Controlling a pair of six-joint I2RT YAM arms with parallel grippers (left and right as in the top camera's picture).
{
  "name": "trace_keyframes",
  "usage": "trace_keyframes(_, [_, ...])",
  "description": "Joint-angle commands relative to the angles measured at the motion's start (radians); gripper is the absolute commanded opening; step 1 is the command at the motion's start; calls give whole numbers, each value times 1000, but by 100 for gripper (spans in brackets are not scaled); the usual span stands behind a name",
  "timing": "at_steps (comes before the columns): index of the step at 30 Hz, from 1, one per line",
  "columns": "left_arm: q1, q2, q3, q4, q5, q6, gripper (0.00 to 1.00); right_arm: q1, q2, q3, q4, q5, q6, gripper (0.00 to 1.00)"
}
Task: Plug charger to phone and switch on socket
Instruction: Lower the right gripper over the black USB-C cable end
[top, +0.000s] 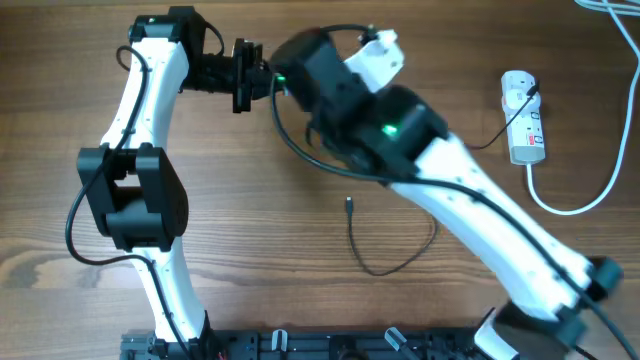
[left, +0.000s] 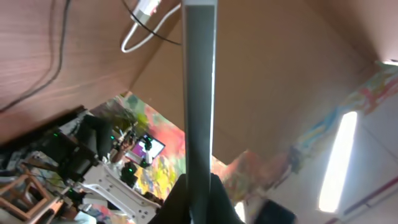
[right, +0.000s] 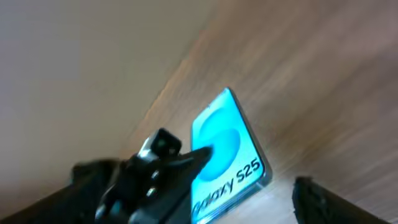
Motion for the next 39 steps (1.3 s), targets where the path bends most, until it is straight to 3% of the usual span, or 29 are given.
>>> trace_keyframes(1, [0, -39, 2, 7, -135, 23, 4, -73, -148, 23, -122, 11, -457, 100])
trace_keyframes(5, [0, -39, 2, 11, -159, 101, 4, -203, -197, 23, -319, -143, -704, 100])
trace_keyframes(9, [0, -39, 2, 50, -204, 125, 4, -265, -167, 11, -512, -270, -700, 100])
trace_keyframes(12, [0, -39, 2, 59, -253, 125, 4, -264, -148, -43, -555, -353, -700, 100])
trace_keyframes(16, [0, -39, 2, 59, -340, 125, 4, -264, -134, -210, -486, -460, -703, 98])
trace_keyframes(19, [0, -39, 2, 60, -436, 83, 4, -254, -124, -379, -359, -504, -737, 70])
trace_keyframes(22, [-2, -39, 2, 86, -477, 31, 4, -198, -76, -521, -231, -504, -751, 68])
trace_keyframes(24, [-2, -39, 2, 87, -477, 31, 4, -167, -32, -548, -194, -504, -742, 61])
trace_keyframes(32, [-2, -39, 2, 89, -477, 31, 4, -56, 177, -552, -108, -433, -644, 57])
trace_keyframes(39, [-2, -39, 2, 89, -477, 31, 4, -69, 210, -554, -114, -429, -686, 57])
